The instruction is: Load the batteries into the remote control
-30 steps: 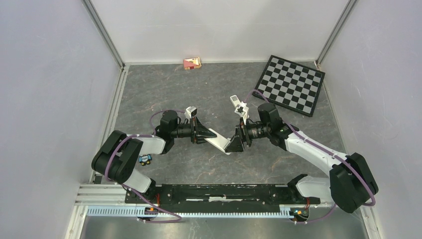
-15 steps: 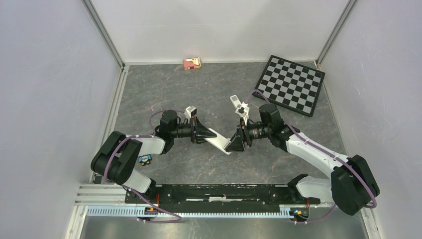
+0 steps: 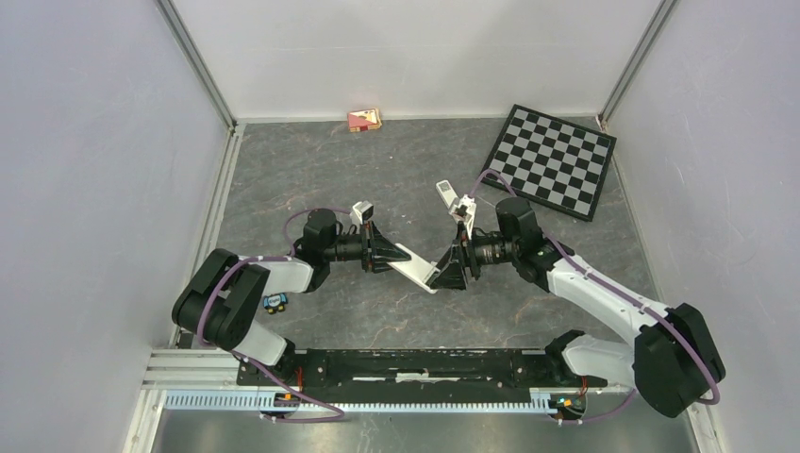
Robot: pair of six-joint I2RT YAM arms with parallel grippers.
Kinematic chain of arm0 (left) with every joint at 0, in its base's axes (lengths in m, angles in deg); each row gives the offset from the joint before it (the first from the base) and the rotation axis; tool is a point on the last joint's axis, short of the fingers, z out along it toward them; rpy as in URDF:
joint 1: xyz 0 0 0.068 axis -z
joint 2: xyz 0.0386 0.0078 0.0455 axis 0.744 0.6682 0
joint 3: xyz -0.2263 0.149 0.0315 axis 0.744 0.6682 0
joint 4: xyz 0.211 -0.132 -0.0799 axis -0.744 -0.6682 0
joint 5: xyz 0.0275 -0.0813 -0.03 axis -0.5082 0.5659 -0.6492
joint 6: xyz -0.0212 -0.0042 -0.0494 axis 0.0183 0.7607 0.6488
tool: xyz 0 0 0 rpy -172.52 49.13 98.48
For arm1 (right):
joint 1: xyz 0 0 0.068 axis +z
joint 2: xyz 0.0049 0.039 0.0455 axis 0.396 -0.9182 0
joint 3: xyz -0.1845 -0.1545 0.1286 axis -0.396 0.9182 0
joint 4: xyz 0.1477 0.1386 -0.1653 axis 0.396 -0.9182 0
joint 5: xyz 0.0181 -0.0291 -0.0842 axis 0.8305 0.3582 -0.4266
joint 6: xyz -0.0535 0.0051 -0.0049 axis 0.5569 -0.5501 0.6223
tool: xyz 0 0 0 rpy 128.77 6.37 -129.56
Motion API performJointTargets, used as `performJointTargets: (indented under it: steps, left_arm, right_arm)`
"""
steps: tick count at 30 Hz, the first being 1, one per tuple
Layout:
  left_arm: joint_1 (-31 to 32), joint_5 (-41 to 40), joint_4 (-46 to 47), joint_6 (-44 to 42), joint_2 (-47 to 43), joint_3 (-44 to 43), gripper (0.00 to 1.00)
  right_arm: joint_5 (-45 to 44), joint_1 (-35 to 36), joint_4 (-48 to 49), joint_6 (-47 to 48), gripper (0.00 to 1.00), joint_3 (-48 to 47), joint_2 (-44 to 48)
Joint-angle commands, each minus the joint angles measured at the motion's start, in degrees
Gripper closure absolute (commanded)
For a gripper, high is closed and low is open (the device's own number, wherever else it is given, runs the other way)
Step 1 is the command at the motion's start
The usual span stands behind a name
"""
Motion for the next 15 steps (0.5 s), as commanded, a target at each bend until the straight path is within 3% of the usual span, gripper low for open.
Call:
performJointTargets:
  steps: [1, 15]
  left_arm:
    - [0.0, 0.2, 1.1, 1.2, -1.7, -1.7, 0.98]
    - [0.0, 1.2, 3.4, 3.3, -3.1, -2.0, 0.98]
  right_arm:
    - [1.5, 0.0, 1.7, 1.6, 0.23, 0.3, 2.1]
    - [-4.0, 0.9, -3.1, 5.0, 0.21, -0.9, 0.2]
